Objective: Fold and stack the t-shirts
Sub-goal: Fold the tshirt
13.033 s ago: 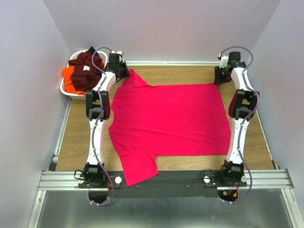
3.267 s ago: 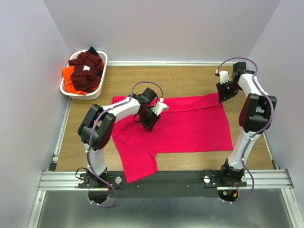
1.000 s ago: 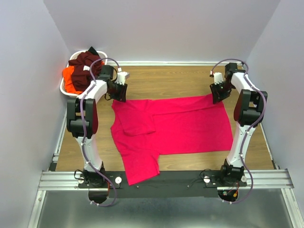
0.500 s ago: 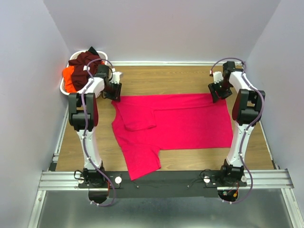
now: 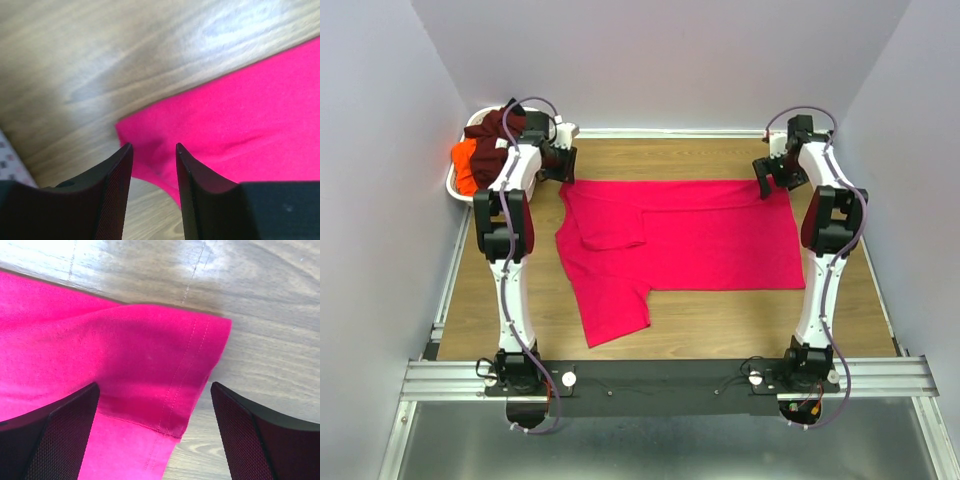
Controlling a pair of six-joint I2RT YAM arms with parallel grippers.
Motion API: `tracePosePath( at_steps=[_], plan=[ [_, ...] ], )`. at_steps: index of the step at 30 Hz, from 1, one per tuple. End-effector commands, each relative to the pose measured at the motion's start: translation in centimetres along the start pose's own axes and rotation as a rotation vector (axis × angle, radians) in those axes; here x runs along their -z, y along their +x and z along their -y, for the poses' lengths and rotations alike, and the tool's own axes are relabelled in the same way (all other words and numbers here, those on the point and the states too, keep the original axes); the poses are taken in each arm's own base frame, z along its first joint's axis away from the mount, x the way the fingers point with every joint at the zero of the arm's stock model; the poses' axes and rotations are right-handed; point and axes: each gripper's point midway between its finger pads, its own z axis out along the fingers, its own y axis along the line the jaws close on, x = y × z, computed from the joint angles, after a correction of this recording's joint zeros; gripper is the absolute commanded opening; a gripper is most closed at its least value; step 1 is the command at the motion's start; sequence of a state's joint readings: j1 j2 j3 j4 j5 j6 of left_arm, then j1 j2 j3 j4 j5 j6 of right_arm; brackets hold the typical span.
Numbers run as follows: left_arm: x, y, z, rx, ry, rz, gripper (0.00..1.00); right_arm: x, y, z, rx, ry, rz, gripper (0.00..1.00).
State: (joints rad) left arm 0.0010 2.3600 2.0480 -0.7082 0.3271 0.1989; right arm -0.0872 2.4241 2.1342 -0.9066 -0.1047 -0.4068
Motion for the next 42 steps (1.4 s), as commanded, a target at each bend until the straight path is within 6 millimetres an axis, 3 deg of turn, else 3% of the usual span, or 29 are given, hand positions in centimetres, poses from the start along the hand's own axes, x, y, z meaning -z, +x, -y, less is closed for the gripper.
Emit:
tracePosePath(
  at_steps=[1,3,5,6,7,8,9,11,12,13,14,20,23,27,28,29,34,38,42],
  plan=[
    [5.6,-4.7,1.3,-0.056,0.042,0.143,0.53,3.4,-3.0,0.3,-0.012,0.005,0.112,1.0],
    [8.9,-6.7,2.5,-0.095,0.053,0.219,0.6,5.4,-3.4,-0.6,0.003,-0.026,0.148,1.0],
    [10.6,-7.2,3.4,-0.12,0.069,0.261,0.77,8.9,-4.2,-0.8,0.028,-0.014,0.207,1.0],
    [13.3,-8.2,4.2,-0.15,0.059,0.315,0.86,9.8,-4.2,-0.9,0.036,-0.012,0.218,1.0],
    [13.4,-7.6,4.6,-0.166,0.066,0.324,0.98,11.4,-3.9,-1.2,0.056,-0.003,0.233,1.0],
    [14.3,-7.5,4.9,-0.184,0.062,0.343,0.98,12.1,-3.6,-1.2,0.064,0.002,0.237,1.0],
    [17.2,-8.2,5.9,-0.224,0.051,0.402,0.98,12.6,-3.3,-1.4,0.074,0.008,0.234,1.0],
    [17.8,-6.9,6.3,-0.254,0.036,0.428,0.98,13.0,-1.9,-1.8,0.091,0.008,0.208,1.0],
    [20.4,-7.3,6.9,-0.282,0.01,0.48,0.98,14.0,-1.6,-1.6,0.096,0.029,0.214,1.0],
    [20.0,-5.9,7.1,-0.276,0.01,0.461,0.98,14.1,-1.1,-1.6,0.097,0.034,0.202,0.97],
    [21.6,-6.0,7.7,-0.296,0.003,0.494,0.98,13.7,-0.1,-1.9,0.09,0.026,0.176,0.95],
    [21.3,-1.6,8.4,-0.351,0.019,0.393,0.98,13.8,0.5,-3.6,0.002,-0.037,0.176,0.84],
    [21.1,-0.6,8.4,-0.363,0.015,0.37,0.99,12.5,-0.5,-3.5,-0.056,-0.057,0.176,0.7],
    [20.9,0.3,8.7,-0.362,0.029,0.361,0.98,9.0,-3.1,-2.5,-0.126,-0.074,0.179,0.48],
    [20.8,0.6,8.8,-0.359,0.029,0.357,0.99,9.5,-3.8,-2.1,-0.129,-0.061,0.198,0.46],
    [20.9,0.8,8.8,-0.359,0.025,0.359,0.98,7.8,-3.5,-1.9,-0.141,-0.062,0.17,0.46],
    [20.4,2.6,8.1,-0.349,-0.024,0.338,0.99,5.2,-4.2,-0.7,-0.156,-0.03,0.153,0.42],
    [19.8,3.7,7.9,-0.336,-0.033,0.321,0.98,3.1,-2.4,0.0,-0.145,0.008,0.084,0.41],
    [19.2,4.1,7.5,-0.333,-0.041,0.304,0.98,3.4,-0.4,-0.2,-0.121,0.024,0.038,0.41]
  ],
)
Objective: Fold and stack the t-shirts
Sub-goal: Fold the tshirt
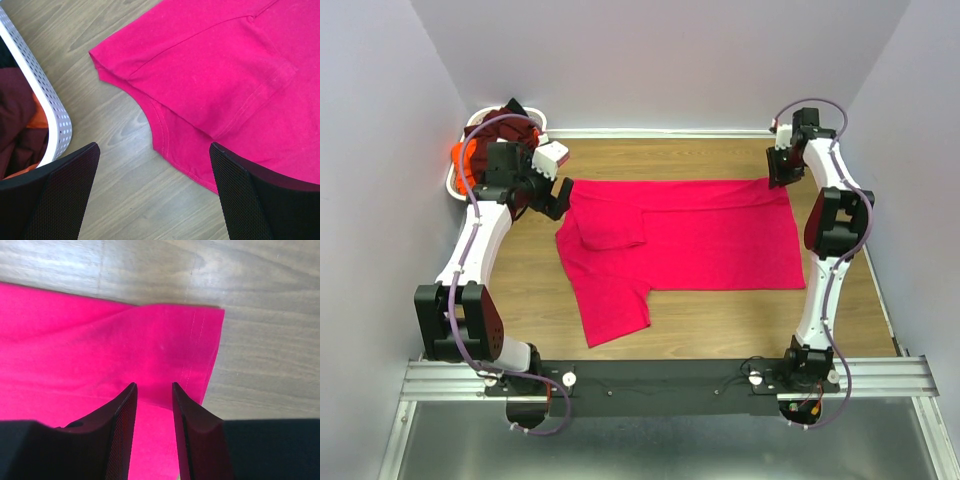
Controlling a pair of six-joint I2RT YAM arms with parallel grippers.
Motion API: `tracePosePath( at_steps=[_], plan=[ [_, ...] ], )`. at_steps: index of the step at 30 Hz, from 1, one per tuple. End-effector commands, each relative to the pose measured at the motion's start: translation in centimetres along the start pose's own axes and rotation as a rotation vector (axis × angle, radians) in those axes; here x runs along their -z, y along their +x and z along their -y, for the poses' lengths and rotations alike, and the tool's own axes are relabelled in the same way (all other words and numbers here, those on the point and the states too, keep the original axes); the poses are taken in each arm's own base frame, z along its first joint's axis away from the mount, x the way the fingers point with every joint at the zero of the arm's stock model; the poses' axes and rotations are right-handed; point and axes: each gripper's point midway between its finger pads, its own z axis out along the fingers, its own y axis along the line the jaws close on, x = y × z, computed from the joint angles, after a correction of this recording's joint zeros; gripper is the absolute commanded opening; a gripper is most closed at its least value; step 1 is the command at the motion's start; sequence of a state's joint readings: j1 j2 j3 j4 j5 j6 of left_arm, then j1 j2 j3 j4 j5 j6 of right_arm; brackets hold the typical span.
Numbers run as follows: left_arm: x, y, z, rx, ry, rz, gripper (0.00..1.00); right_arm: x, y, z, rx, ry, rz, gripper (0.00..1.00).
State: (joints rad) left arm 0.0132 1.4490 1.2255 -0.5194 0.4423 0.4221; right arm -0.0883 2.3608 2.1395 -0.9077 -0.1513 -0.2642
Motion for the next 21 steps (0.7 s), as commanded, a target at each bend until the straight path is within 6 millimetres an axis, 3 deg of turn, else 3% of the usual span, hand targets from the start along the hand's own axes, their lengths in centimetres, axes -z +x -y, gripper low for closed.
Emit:
tracePosePath(
  at_steps=[1,3,11,18,21],
  plan=[
    [0.3,-0.2,-0.9,-0.022,-0.047,0.011,0.98,0.8,1.9,0.9,0.02,0.047,-0.044,0.41],
    [0.0,-0.2,-1.0,-0.024,-0.042,0.009,0.98,0.7,3.4,0.7,0.026,0.05,-0.076,0.41],
    [-0.6,-0.5,-1.4,-0.015,-0.032,0.006,0.99,1.2,5.6,1.1,0.053,0.067,-0.12,0.38],
    [-1.1,0.0,-0.8,-0.019,0.003,0.002,0.98,2.1,5.2,1.6,0.051,0.08,-0.103,0.39],
    [-0.7,0.0,0.4,-0.045,0.053,0.022,0.98,2.3,4.6,1.8,0.052,0.08,-0.087,0.46]
  ],
)
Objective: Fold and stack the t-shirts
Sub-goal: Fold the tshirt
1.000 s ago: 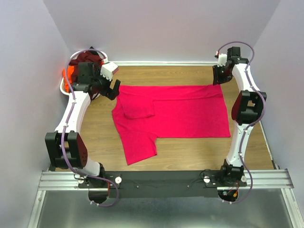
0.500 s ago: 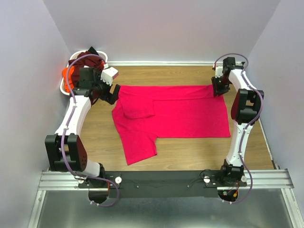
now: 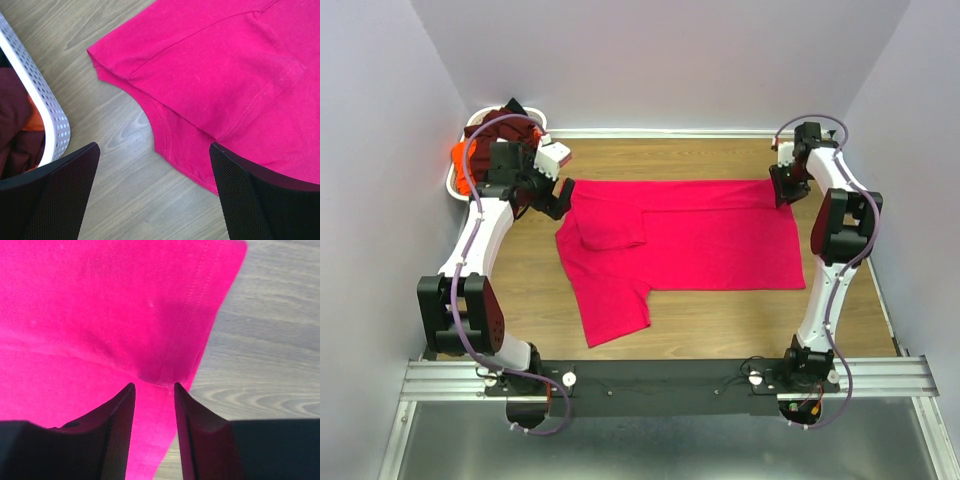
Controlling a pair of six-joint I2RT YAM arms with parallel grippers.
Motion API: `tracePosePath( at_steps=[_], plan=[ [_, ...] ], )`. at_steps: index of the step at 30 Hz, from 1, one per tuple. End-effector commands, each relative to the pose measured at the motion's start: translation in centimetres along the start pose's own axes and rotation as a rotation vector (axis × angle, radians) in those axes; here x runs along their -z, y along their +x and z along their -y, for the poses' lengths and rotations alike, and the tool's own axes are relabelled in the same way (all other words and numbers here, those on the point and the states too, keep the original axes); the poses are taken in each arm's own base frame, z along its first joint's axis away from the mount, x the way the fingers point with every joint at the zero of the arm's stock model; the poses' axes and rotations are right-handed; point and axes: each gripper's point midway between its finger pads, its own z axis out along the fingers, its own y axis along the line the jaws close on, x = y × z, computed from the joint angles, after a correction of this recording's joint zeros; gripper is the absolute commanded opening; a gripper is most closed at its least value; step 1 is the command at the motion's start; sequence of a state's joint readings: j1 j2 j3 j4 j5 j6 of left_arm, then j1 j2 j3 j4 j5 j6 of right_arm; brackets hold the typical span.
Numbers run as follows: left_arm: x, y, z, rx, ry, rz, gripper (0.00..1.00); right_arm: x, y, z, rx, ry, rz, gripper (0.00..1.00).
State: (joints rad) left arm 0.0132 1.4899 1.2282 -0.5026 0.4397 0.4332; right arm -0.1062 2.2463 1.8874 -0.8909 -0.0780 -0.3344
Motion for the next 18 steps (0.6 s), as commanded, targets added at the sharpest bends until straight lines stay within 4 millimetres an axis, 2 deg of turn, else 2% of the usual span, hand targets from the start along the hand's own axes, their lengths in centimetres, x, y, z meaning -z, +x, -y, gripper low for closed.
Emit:
tracePosePath(
  at_steps=[1,2,3,4,5,6,7,8,9,10,12,13,14,15,16,17,18],
  plan=[
    [0.7,-0.9,1.5,-0.089,0.086,0.059,0.99,3.0,-2.0,1.0,0.02,0.033,0.084,0.49],
    [1.0,-0.3,2.1,-0.101,0.106,0.051,0.98,3.8,-2.3,0.8,0.03,0.023,0.106,0.59],
    [2.0,-0.8,2.5,-0.133,0.104,0.071,0.98,4.9,-2.7,0.5,0.044,0.014,0.132,0.66],
    [2.4,-0.7,2.8,-0.195,0.114,0.077,0.99,5.5,-2.5,-0.2,0.071,-0.022,0.15,0.78],
    [2.7,-0.1,3.2,-0.225,0.122,0.072,0.98,6.5,-2.6,-0.6,0.088,-0.032,0.167,0.83],
    [3.6,0.2,3.8,-0.263,0.129,0.067,0.98,9.4,-3.2,-1.0,0.11,-0.031,0.232,0.87],
    [3.9,0.5,4.1,-0.342,0.146,0.066,0.99,9.8,-2.3,-1.4,0.146,-0.043,0.222,0.93],
    [4.3,2.2,5.1,-0.36,0.19,0.022,0.98,10.9,-2.0,-1.7,0.168,-0.044,0.234,0.95],
    [4.9,2.8,5.7,-0.397,0.207,0.012,0.99,12.9,-1.7,-2.0,0.193,-0.036,0.262,0.96],
    [5.0,3.5,5.9,-0.47,0.229,-0.005,0.98,13.7,-0.7,-2.5,0.236,-0.05,0.25,0.96],
    [5.5,6.5,7.4,-0.486,0.291,-0.079,0.98,13.6,2.1,-3.5,0.275,-0.088,0.192,0.97],
    [5.6,7.4,7.8,-0.51,0.311,-0.103,0.98,14.9,3.4,-4.0,0.324,-0.094,0.182,0.96],
    [5.7,9.4,8.2,-0.525,0.329,-0.156,0.95,14.0,5.9,-4.7,0.343,-0.126,0.123,0.93],
    [5.5,10.1,9.3,-0.556,0.362,-0.178,0.93,15.0,7.1,-4.8,0.368,-0.104,0.119,0.92],
    [5.4,11.9,10.7,-0.585,0.403,-0.228,0.89,13.8,10.1,-5.3,0.405,-0.131,0.046,0.88],
    [5.4,13.0,10.8,-0.577,0.409,-0.257,0.87,14.7,10.0,-5.1,0.432,-0.108,0.064,0.86],
    [5.2,13.5,12.1,-0.606,0.44,-0.272,0.84,13.5,12.8,-5.7,0.449,-0.134,-0.002,0.82]
  ],
)
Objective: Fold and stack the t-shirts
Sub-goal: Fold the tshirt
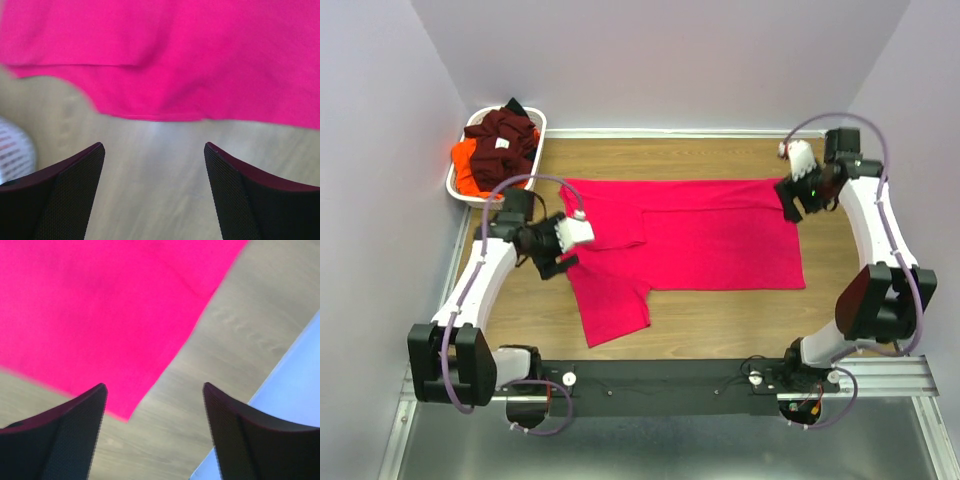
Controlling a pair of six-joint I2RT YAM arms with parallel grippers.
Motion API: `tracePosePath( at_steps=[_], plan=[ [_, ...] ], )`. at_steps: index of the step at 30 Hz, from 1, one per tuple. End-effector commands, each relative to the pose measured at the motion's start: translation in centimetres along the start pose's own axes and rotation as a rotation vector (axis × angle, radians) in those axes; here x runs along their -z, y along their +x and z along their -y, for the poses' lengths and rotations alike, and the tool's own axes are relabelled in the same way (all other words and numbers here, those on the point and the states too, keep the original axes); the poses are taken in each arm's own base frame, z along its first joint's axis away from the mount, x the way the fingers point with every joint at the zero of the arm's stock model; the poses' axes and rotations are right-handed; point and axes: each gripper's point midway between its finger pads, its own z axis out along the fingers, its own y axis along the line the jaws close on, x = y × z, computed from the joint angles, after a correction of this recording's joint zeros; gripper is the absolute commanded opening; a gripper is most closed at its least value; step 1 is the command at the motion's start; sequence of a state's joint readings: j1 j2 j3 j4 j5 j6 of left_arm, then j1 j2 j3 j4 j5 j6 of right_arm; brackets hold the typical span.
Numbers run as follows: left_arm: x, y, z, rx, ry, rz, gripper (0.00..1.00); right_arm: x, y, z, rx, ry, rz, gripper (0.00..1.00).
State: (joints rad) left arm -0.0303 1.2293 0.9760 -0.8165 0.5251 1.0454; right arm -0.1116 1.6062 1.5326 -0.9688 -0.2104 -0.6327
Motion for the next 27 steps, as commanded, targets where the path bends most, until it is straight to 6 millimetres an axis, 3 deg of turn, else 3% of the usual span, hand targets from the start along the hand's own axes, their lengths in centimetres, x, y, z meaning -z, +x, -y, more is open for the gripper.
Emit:
tracePosePath(
  at_steps=[1,3,4,7,14,20,27],
  plan=[
    [-1.7,2.6,6.8,-0.118,0.198,-0.135,0.81,-1.3,9.6,-5.0,0.13,-0.169,-0.247,0.79],
    [-2.6,3.4,8.2,-0.147,0.209,-0.189,0.78,-0.7,11.7,-5.5,0.194,-0.159,-0.287,0.69],
    [-3.1,2.5,9.6,-0.18,0.235,-0.19,0.77,-0.9,13.4,-6.3,0.207,-0.179,-0.325,0.67],
    [-4.0,1.7,11.4,-0.21,0.256,-0.21,0.78,-1.1,15.8,-6.4,0.266,-0.149,-0.369,0.64],
    [-5.8,0.2,14.5,-0.258,0.32,-0.264,0.77,-3.1,17.7,-6.9,0.271,-0.134,-0.381,0.56],
    [-6.1,-1.3,14.6,-0.262,0.354,-0.238,0.77,-4.8,18.5,-6.8,0.277,-0.139,-0.397,0.52],
    [-6.5,-0.6,15.0,-0.268,0.373,-0.251,0.77,-6.1,19.4,-7.0,0.283,-0.161,-0.425,0.5]
  ],
)
